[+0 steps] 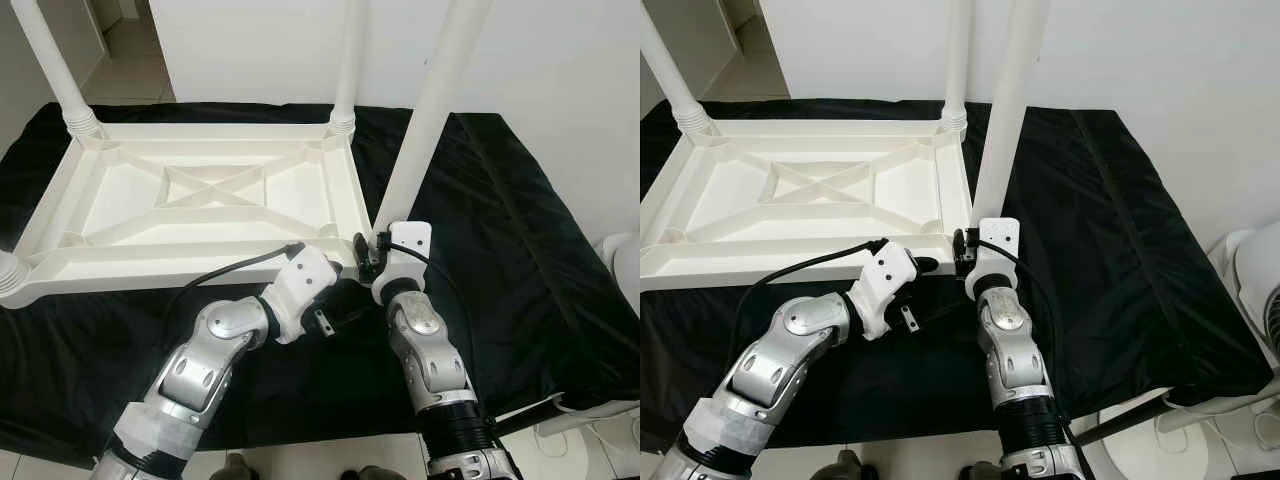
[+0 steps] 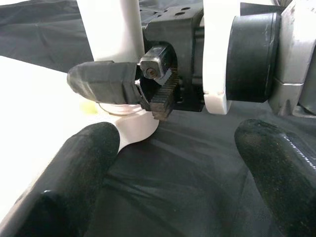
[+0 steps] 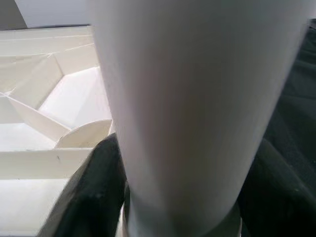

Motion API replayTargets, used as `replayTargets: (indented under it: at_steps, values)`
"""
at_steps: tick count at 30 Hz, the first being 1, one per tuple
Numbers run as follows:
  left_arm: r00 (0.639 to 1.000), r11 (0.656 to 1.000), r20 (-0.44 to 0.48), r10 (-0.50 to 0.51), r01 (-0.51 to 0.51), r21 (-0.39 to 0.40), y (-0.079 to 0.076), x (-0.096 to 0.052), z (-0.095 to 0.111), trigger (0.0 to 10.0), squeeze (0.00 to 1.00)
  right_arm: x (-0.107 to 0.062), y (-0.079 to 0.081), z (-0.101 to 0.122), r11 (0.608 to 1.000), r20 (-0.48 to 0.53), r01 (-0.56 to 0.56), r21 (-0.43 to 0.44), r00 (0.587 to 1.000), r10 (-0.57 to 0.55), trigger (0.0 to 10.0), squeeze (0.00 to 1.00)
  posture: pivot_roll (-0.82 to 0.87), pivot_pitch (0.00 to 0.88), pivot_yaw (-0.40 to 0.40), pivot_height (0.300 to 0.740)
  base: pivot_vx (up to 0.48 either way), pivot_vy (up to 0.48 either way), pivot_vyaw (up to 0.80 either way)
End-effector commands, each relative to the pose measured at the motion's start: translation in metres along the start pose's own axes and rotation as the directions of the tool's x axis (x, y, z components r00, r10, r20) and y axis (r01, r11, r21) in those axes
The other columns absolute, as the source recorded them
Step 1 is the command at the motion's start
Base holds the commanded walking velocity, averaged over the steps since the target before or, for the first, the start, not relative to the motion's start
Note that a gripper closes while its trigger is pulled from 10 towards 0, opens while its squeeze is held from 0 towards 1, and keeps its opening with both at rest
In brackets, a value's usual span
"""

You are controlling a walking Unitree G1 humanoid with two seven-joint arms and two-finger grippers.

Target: Building children table

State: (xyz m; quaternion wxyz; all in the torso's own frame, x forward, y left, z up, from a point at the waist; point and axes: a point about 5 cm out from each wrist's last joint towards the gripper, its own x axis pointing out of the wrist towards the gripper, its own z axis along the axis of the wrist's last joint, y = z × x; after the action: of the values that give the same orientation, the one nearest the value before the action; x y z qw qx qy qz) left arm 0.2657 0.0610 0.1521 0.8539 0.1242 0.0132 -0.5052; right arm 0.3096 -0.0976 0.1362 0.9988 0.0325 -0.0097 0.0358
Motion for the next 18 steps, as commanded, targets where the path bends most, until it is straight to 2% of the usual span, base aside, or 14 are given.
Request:
replayTargets:
  at_steps: [1,4,5,8,9,10,11,12,14,15,18]
  values:
    - [0.999,0.999,-0.013,0.034,-0.034,0.005,0.001,-0.001,-0.002,10.0,0.0,-0.003,-0.004,-0.008,1.0,-0.034,0.014,0.021,0.999,-0.013,10.0,1.0,-0.07,0.038,-0.012,0.74,0.0,0.0,0.0]
    - [0.999,0.999,-0.013,0.035,-0.035,0.007,0.001,-0.001,-0.002,10.0,0.0,-0.003,-0.006,-0.003,0.998,-0.003,-0.047,0.031,0.999,0.047,10.0,1.0,-0.07,0.035,-0.013,0.74,0.0,0.0,0.0]
    - [0.999,0.999,-0.013,0.036,-0.036,0.007,0.001,-0.001,-0.002,10.0,0.0,-0.001,-0.009,0.002,0.993,0.022,-0.115,0.017,0.993,0.114,10.0,1.0,-0.07,0.034,-0.011,0.74,0.0,0.0,0.0]
    - [0.999,0.999,-0.013,0.036,-0.036,0.008,0.001,-0.001,-0.002,10.0,0.0,0.0,-0.011,0.004,0.99,0.028,-0.14,0.006,0.99,0.14,10.0,0.96,-0.07,0.034,-0.011,0.74,0.0,0.0,0.0]
    - [0.999,0.999,-0.013,0.037,-0.037,0.008,0.001,-0.001,-0.002,10.0,0.0,0.001,-0.014,0.007,0.987,0.035,-0.162,-0.004,0.986,0.162,10.0,0.15,-0.07,0.034,-0.009,0.74,0.0,0.0,0.0]
    - [0.999,0.999,-0.012,0.037,-0.037,0.009,0.002,-0.001,-0.002,10.0,0.0,0.003,-0.017,0.01,0.978,0.04,-0.205,-0.022,0.978,0.206,10.0,0.0,-0.06,0.035,-0.007,0.74,0.0,0.0,0.0]
    - [0.999,0.999,-0.012,0.038,-0.038,0.009,0.002,-0.001,-0.001,10.0,0.0,0.004,-0.019,0.012,0.964,0.04,-0.264,-0.039,0.963,0.265,10.0,0.0,-0.06,0.036,-0.006,0.74,0.0,0.0,0.0]
    - [0.999,0.999,-0.012,0.038,-0.038,0.009,0.002,-0.001,-0.001,10.0,0.0,0.004,-0.019,0.012,0.964,0.04,-0.264,-0.039,0.963,0.265,10.0,0.0,-0.06,0.036,-0.006,0.74,0.0,0.0,0.0]
    - [0.999,0.999,-0.012,0.039,-0.039,0.011,0.003,-0.001,-0.001,10.0,0.0,0.006,-0.022,0.015,0.931,0.036,-0.356,-0.084,0.932,0.36,10.0,0.0,-0.07,0.037,-0.004,0.74,0.0,0.0,0.0]
    - [0.999,0.999,-0.012,0.039,-0.039,0.011,0.003,-0.001,-0.001,10.0,0.0,0.006,-0.022,0.015,0.931,0.036,-0.356,-0.084,0.932,0.36,10.0,0.0,-0.07,0.037,-0.004,0.74,0.0,0.0,0.0]
    - [0.999,0.999,-0.012,0.046,-0.046,0.011,0.005,-0.002,0.0,10.0,0.0,0.014,-0.025,0.014,0.876,-0.006,-0.459,-0.149,0.886,0.464,10.0,0.0,-0.06,0.041,-0.002,0.74,0.0,0.0,0.0]
